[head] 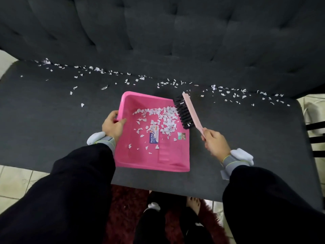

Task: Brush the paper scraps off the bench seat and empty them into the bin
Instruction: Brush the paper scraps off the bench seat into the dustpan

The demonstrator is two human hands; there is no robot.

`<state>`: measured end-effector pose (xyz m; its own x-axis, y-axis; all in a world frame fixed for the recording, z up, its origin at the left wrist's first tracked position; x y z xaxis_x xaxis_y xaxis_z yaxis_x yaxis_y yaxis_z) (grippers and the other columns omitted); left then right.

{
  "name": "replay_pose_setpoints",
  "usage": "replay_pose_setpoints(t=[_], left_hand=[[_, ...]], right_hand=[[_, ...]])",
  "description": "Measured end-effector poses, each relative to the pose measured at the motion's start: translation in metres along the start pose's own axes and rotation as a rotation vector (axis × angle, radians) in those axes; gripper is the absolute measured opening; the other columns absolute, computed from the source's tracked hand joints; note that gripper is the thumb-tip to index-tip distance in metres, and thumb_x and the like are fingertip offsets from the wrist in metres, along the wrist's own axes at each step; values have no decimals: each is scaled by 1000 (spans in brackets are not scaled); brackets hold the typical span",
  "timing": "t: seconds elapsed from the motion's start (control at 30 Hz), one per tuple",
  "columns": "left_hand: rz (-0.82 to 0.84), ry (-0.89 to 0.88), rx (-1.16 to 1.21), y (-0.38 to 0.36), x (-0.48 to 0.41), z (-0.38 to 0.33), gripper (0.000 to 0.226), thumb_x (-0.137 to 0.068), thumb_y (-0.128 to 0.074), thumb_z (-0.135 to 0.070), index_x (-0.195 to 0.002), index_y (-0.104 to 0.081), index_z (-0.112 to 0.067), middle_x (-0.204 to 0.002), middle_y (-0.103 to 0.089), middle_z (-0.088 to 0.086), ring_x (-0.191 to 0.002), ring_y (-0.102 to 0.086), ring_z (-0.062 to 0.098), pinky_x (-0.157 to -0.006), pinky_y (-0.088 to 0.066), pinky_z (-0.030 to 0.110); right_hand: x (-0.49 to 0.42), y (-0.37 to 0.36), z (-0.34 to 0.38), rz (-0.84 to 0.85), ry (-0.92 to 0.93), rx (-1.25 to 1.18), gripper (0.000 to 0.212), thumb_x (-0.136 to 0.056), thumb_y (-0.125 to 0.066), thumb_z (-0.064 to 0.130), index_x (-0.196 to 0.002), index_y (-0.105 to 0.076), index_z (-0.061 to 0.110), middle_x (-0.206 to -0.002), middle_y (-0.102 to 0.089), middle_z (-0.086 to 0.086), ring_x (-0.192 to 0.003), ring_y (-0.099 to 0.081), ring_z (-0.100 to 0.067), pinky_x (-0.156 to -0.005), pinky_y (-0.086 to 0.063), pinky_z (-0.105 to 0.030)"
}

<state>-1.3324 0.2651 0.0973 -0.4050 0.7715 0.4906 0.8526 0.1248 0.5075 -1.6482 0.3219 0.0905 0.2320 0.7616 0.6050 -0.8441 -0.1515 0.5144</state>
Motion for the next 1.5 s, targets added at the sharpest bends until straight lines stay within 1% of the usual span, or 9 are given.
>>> replay_pose_setpoints(t=[0.23, 0.37, 0.63, 0.77, 0.97, 1.2, 1.33, 1.43, 1.5], left_hand=[[56, -3, 11, -4, -19, 0, 23, -83, -59, -8, -100, -58, -25, -76, -58, -6, -62, -53, 7, -69, -43, 26], [99, -1, -12, -10, -21, 4, 24, -82, -60, -9, -96, -56, -28, -77, -59, -7, -63, -55, 7, -72, -45, 28], [249, 28, -148, 1, -33, -7, 42, -77, -73, -18, -116, -58, -18, -103, -65, 5, -93, -62, 25, -91, -51, 41], [117, -33, -163, -1, -38, -37, 51, -80, -71, -25, -126, -52, -15, -115, -60, 4, -105, -57, 20, -89, -45, 29], [-8, -248, -330, -39, -38, -105, 36, -81, -65, -30, -114, -61, -18, -120, -60, 9, -115, -53, 26, -99, -41, 36], [212, -376, -327, -155, 0, -160, 21, -86, -58, -18, -106, -65, -20, -106, -67, -1, -100, -58, 13, -82, -35, 18], [295, -394, -338, -225, 20, -172, 22, -84, -56, -11, -102, -67, -18, -90, -63, -3, -95, -60, 17, -76, -34, 17], [327, -388, -348, -261, 29, -169, 22, -84, -56, -10, -100, -68, -18, -90, -66, 0, -88, -59, 17, -69, -34, 15], [360, -385, -365, -284, 29, -167, 22, -83, -57, -11, -99, -69, -19, -94, -69, 2, -91, -61, 18, -73, -38, 18]], right_hand=[[-9, -13, 3, -23, -21, -15, 45, -97, -39, 32, -54, -46, 17, -39, -41, 6, -48, -39, -19, -51, -30, -26], [-13, -15, 5, -12, -28, -35, 43, -97, -37, 31, -57, -45, 17, -47, -42, 2, -47, -38, -19, -49, -30, -26], [-15, -16, 14, -8, -49, -70, 43, -98, -37, 32, -59, -47, 16, -48, -42, 0, -48, -38, -20, -51, -29, -27], [-13, -3, 18, -54, -61, -91, 45, -98, -36, 32, -59, -51, 16, -51, -45, -2, -51, -42, -21, -55, -34, -29], [-17, 44, 11, -167, -49, -151, 42, -98, -38, 30, -62, -57, 19, -50, -45, -2, -52, -44, -23, -58, -37, -32], [-38, 153, -44, -305, -107, -88, 15, -91, -55, 26, -100, -55, 14, -79, -61, -8, -73, -57, -28, -65, -39, -29], [-57, 224, -92, -350, -174, 112, 33, -86, -53, 8, -119, -52, 8, -99, -63, -15, -91, -60, -35, -73, -41, -30], [-73, 264, -125, -400, -255, 291, 37, -90, -52, 14, -126, -52, 10, -114, -62, -25, -105, -57, -42, -83, -44, -38], [-85, 288, -144, -386, -341, 370, 41, -93, -49, 22, -133, -47, 13, -120, -60, -25, -110, -55, -43, -88, -44, -40]])
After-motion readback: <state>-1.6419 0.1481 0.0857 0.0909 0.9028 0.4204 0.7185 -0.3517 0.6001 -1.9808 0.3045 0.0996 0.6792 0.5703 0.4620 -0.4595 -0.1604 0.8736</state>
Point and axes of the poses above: each hand's wrist, its own x-axis away from the middle knuckle, its own y-axis out of the back of the hand, z = x × y, the point moved 2 cm from there along -x, towards the middle knuckle
